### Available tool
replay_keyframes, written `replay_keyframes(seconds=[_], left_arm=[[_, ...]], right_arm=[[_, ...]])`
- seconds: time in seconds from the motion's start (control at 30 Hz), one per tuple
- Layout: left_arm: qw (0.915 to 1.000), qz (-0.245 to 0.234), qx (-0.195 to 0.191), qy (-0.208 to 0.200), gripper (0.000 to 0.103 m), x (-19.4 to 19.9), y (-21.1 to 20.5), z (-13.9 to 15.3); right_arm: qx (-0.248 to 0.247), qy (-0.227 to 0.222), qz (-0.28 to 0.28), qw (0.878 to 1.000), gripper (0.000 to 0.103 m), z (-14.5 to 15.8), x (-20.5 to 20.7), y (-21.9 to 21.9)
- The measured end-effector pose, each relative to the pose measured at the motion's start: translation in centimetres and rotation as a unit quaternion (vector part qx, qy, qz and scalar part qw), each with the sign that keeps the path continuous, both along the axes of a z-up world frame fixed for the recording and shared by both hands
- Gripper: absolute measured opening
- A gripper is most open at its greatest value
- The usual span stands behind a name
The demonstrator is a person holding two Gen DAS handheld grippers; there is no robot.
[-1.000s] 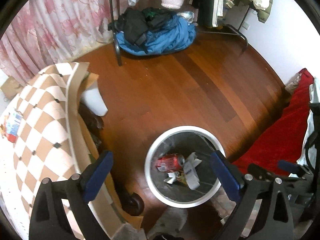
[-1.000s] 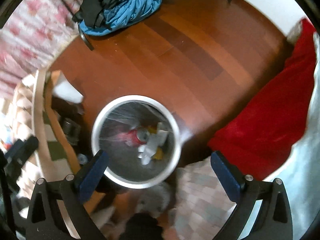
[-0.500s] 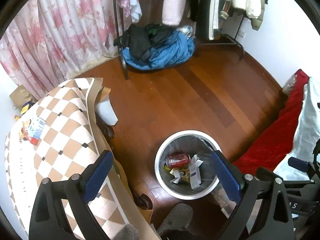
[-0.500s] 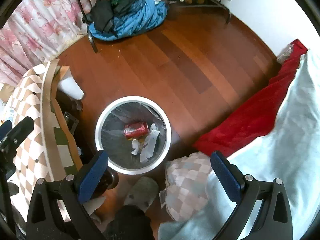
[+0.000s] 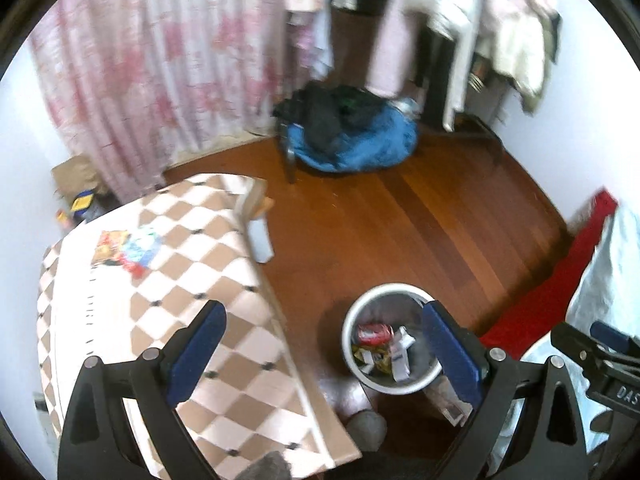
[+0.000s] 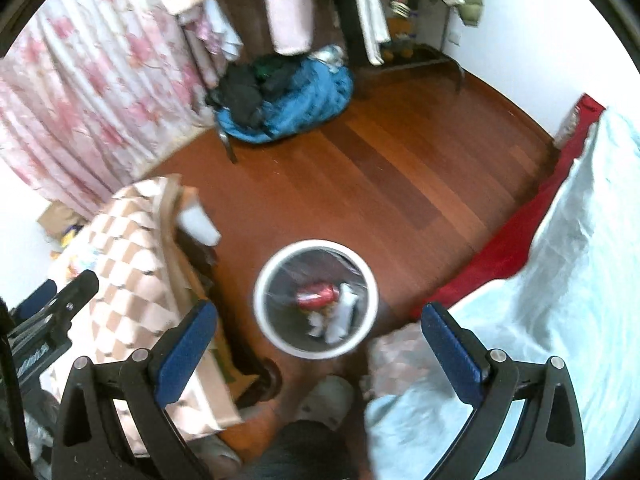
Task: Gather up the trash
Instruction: 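Move both open tools from the bin back over the table, then grasp orange snack bag with left tool while right tool grasps milk carton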
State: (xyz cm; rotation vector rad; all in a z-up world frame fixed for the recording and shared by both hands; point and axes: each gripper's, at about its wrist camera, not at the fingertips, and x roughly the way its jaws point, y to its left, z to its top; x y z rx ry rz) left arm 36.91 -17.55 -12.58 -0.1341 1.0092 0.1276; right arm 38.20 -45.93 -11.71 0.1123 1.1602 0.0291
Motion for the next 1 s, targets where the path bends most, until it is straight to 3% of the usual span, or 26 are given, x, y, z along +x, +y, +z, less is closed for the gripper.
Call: replay_keyframes(seconds=[0.2, 0.37, 0.5, 0.6, 0.63, 0.83, 0.9, 1.0], left_arm=[[0.9934, 0.100, 0.056, 0.008, 0.100, -2.2, 11.0, -1.4], [0.9706, 0.210, 0.095, 0.069, 0.100, -5.4, 23.3, -7.4], [0.9494, 0.276, 0.088, 0.121, 0.100, -7.8, 31.6, -12.6], [0.9374, 0.305, 0.085, 0.144, 0.100, -9.1, 36.3, -15.3], [0.9341, 0.313, 0.083, 0.150, 0.100, -9.4, 37.9, -16.2], [0.9313, 0.320, 0.077, 0.157, 0.100, -8.6, 41.9, -17.4], [0.9338, 0.316, 0.069, 0.153, 0.100, -7.7, 42.6, -17.2], [0.9421, 0.302, 0.051, 0.137, 0.100, -5.4, 42.8, -16.5]], right_arm=[[0.030, -0.003, 0.075, 0.997, 0.103, 0.6, 0.5, 10.2], [0.062, 0.036, 0.153, 0.986, 0.103, -3.6, 2.4, 23.5], [0.111, 0.087, 0.189, 0.972, 0.102, -8.7, 4.6, 33.5], [0.117, 0.127, 0.197, 0.965, 0.074, -13.0, 7.2, 40.9], [0.115, 0.139, 0.196, 0.964, 0.072, -14.6, 8.4, 43.6], [0.115, 0.183, 0.141, 0.966, 0.072, -21.2, 13.2, 51.7], [0.121, 0.189, 0.139, 0.964, 0.079, -22.4, 14.1, 53.2], [0.085, 0.158, 0.194, 0.965, 0.063, -21.9, 13.5, 55.4]])
